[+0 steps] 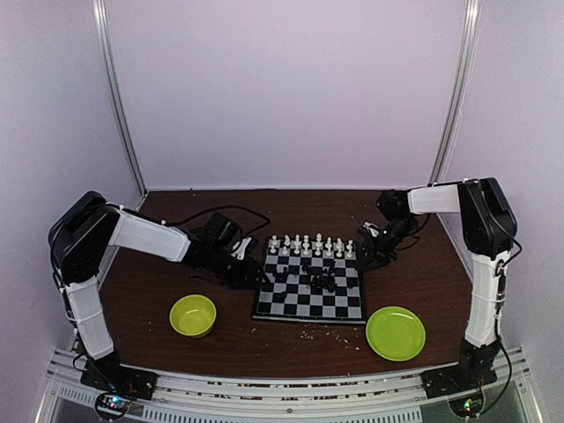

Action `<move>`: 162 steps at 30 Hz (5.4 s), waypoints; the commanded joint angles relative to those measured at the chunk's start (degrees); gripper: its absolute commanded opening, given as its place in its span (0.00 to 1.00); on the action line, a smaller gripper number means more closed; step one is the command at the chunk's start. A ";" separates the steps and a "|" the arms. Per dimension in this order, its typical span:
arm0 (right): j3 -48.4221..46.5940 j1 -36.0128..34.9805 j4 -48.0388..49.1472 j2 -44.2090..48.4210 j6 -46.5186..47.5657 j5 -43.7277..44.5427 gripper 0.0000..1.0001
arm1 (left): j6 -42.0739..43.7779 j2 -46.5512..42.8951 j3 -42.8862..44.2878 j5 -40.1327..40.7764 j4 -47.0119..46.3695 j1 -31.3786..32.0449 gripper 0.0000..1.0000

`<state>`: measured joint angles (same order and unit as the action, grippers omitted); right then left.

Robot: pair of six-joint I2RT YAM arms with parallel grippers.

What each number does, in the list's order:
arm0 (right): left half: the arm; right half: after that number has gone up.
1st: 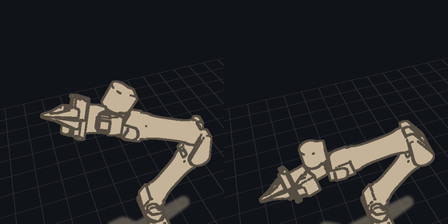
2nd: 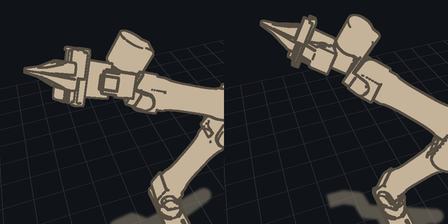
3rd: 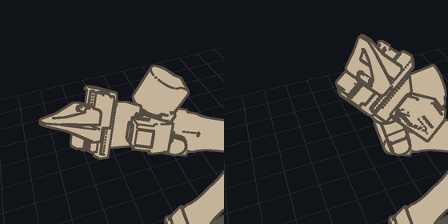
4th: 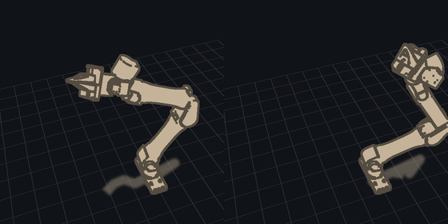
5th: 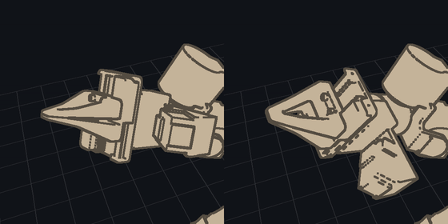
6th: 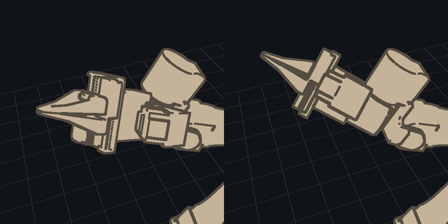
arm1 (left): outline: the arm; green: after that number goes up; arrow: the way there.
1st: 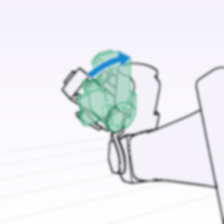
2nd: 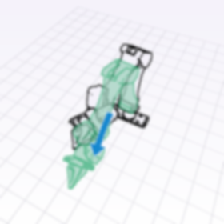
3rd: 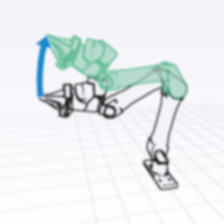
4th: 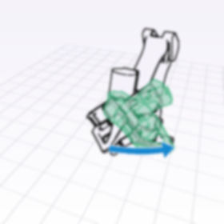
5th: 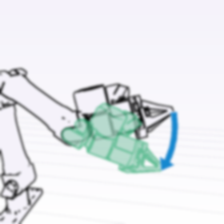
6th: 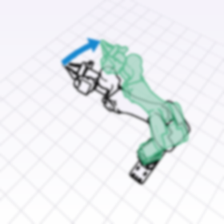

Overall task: Set up the chess pieces on the board
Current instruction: Adjust the chessboard at the center of the board, then pick up the rook from the chessboard.

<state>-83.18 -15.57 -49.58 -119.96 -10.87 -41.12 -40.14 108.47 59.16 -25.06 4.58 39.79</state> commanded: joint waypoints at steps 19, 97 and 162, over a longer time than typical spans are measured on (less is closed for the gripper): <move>1.17 1.55 -1.31 10.60 5.55 2.84 0.24 | 3.04 -19.89 -6.77 14.85 9.34 2.77 0.50; 36.86 9.15 23.13 65.03 30.56 9.55 0.73 | 15.31 19.73 46.65 23.61 50.26 10.48 0.33; 36.27 8.72 22.36 63.57 30.92 11.33 0.72 | 15.42 24.55 50.77 28.00 56.19 11.36 0.23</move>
<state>-45.52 -6.50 -27.20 -56.47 19.59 -30.98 -25.65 130.93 108.71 2.68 60.27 51.42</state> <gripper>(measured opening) 0.722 0.234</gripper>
